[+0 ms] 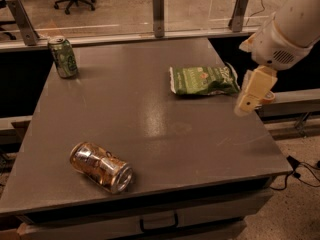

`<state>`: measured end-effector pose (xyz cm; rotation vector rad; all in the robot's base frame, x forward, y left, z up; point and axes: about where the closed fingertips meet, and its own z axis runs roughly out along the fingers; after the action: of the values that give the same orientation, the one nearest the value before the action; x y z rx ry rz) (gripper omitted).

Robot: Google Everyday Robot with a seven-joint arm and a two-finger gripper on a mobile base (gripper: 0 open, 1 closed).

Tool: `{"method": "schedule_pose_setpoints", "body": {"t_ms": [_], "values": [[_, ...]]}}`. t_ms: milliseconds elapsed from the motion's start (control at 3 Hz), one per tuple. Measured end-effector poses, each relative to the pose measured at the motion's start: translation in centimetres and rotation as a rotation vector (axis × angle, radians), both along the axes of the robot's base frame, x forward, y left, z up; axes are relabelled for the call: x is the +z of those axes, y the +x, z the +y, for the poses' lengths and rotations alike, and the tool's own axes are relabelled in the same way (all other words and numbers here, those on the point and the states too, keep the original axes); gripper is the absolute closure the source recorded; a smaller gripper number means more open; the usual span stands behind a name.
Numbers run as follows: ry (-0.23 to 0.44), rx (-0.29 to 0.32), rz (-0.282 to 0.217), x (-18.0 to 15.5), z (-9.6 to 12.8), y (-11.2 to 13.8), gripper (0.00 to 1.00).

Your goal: Move green jalapeno chip bag near orange can

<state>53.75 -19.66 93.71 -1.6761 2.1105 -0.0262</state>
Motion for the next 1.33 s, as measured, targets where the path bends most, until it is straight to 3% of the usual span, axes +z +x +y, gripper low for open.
{"method": "schedule_pose_setpoints", "body": {"t_ms": [333,667,1000,1333], "values": [[0.068,0.005,-0.045,-2.0,1.4,4.6,0.00],[0.138,-0.022,-0.059,-3.9,1.8,8.9,0.00],[0.177,-0.063,-0.035,-6.0,1.4,11.4,0.00],[0.196,-0.103,0.006,-7.7,0.7,12.6,0.17]]}}
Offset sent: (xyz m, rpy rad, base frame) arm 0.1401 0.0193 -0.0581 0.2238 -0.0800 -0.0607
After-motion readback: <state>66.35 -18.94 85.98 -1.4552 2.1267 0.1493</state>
